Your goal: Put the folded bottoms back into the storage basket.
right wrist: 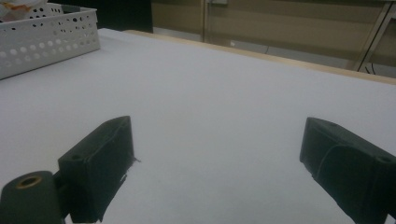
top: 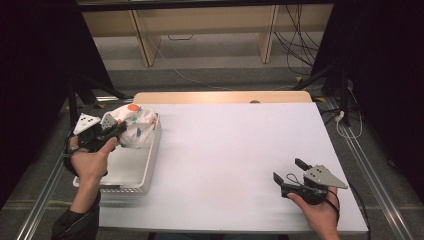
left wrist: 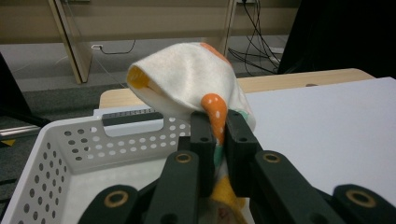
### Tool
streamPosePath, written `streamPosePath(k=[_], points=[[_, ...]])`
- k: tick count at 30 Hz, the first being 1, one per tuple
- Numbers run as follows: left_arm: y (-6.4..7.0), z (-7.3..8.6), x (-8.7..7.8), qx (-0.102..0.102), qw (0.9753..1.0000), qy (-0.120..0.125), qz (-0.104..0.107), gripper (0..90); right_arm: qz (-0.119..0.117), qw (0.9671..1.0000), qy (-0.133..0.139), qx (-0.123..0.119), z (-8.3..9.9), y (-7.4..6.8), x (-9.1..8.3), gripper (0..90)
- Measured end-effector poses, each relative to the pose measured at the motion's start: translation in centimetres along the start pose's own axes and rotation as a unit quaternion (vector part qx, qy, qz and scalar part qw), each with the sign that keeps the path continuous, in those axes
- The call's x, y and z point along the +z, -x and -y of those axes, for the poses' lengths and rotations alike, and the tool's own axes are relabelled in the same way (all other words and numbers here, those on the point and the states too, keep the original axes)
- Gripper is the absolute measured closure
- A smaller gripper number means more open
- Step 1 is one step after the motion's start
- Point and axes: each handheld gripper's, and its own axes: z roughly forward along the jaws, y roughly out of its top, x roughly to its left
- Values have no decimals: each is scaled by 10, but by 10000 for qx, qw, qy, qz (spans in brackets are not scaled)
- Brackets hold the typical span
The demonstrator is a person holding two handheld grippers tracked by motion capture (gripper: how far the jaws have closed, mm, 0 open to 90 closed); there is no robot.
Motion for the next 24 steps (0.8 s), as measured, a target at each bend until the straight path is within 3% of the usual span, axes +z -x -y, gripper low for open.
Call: streamPosePath(k=[24], points=[[-7,3,-3,-20,10000,-32,-76,830,12,10000,-39,-14,0,0,0,106]])
